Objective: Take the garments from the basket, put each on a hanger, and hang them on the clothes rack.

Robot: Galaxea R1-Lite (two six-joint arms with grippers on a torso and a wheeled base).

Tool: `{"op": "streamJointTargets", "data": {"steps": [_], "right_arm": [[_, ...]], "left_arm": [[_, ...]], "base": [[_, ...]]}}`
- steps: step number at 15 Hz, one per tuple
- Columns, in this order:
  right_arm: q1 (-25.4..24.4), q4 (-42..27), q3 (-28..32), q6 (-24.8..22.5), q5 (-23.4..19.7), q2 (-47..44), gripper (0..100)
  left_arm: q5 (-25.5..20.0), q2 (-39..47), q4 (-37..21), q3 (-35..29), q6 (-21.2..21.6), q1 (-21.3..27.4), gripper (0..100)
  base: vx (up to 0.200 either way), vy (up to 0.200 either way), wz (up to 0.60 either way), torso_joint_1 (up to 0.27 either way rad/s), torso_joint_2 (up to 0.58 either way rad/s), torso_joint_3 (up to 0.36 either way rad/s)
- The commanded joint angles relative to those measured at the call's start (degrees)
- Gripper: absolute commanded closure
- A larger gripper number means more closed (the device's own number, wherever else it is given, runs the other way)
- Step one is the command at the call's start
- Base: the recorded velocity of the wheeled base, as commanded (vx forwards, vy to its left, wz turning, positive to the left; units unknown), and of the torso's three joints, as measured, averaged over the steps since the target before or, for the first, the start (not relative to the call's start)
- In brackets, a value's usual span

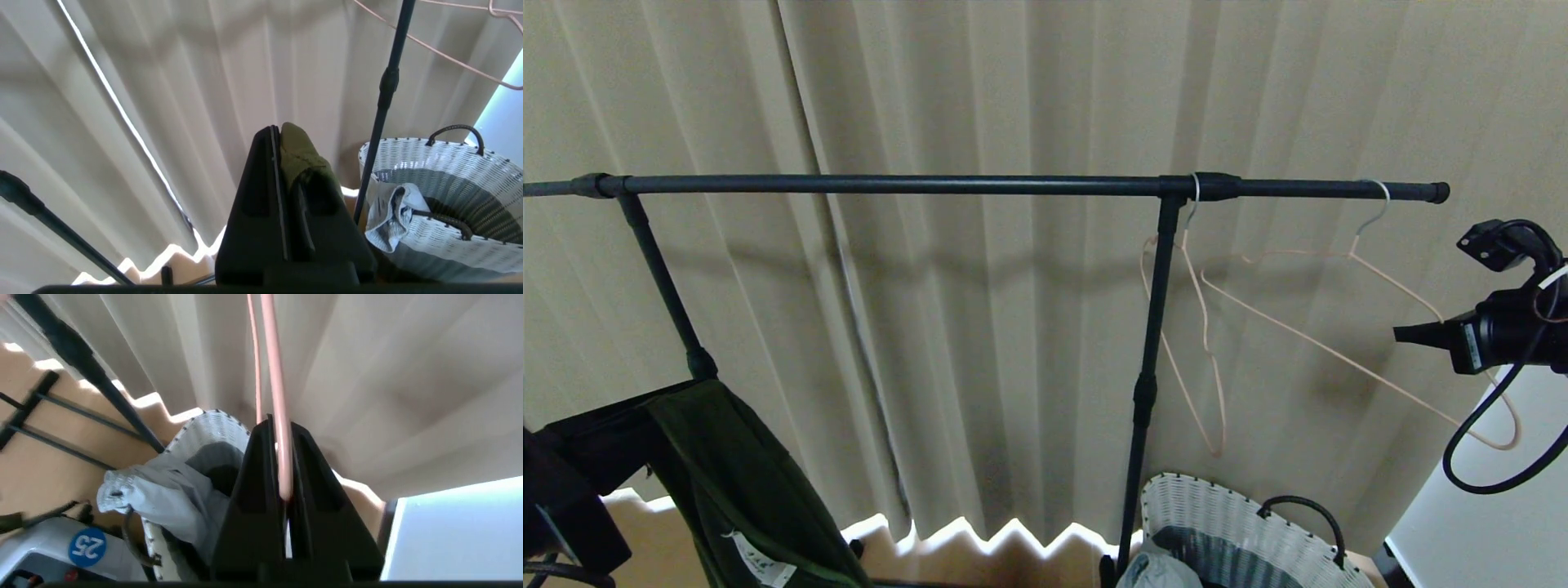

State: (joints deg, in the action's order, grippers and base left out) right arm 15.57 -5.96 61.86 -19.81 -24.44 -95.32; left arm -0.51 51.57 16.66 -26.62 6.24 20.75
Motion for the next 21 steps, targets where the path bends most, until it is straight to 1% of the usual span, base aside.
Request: {"op": "streamJointTargets", "data": {"steps": [1,3,4,6,9,11,15,16,17,21], "right_arm": [[0.08,-0.02,-0.07,0.21,-0.26,0.92,100],[0.08,-0.02,-0.24,2.14,-1.57,1.98,100],[0.08,0.16,-0.24,3.99,-1.93,3.38,100],[0.08,0.16,-0.51,6.19,-1.84,6.11,100],[0.78,0.16,-1.39,8.30,-1.75,9.19,100],[1.92,0.16,-3.67,8.30,-1.75,11.65,100],[4.91,0.16,-11.41,8.30,-1.57,19.73,100],[5.00,0.16,-11.58,8.30,-1.57,19.91,100],[6.14,0.16,-13.25,8.38,-1.66,22.11,100],[6.76,2.97,-18.70,8.12,-1.22,26.41,100]], "left_arm": [[-0.02,0.03,0.03,0.17,0.09,-0.01,100],[-0.02,0.03,0.03,0.26,0.17,-0.01,100],[-0.02,0.03,0.03,0.17,0.09,-0.01,100],[-0.02,0.20,0.03,0.34,-0.09,-0.09,100],[-0.02,0.38,0.03,-0.45,0.09,-0.09,100],[-0.10,0.29,0.03,-0.27,0.26,-0.01,100],[-0.02,0.38,0.12,-0.89,0.44,-0.09,100],[-0.02,0.38,0.12,-0.89,0.44,-0.09,100],[-0.02,0.47,0.12,-0.45,0.70,-0.27,100],[0.07,0.99,0.03,-0.45,0.61,-0.36,100]], "base": [[0.000,0.000,0.00,0.000,0.00,0.000],[0.000,0.000,0.00,0.000,0.00,0.000],[0.000,0.000,0.00,0.000,0.00,0.000],[0.000,0.000,0.00,0.000,0.00,0.000],[0.000,0.000,0.00,0.000,0.00,0.000],[0.000,0.000,0.00,0.000,0.00,0.000],[0.000,0.000,0.00,0.000,0.00,0.000],[0.000,0.000,0.00,0.000,0.00,0.000],[0.000,0.000,0.00,0.000,0.00,0.000],[-0.200,0.000,0.00,0.010,0.01,0.000]]}}
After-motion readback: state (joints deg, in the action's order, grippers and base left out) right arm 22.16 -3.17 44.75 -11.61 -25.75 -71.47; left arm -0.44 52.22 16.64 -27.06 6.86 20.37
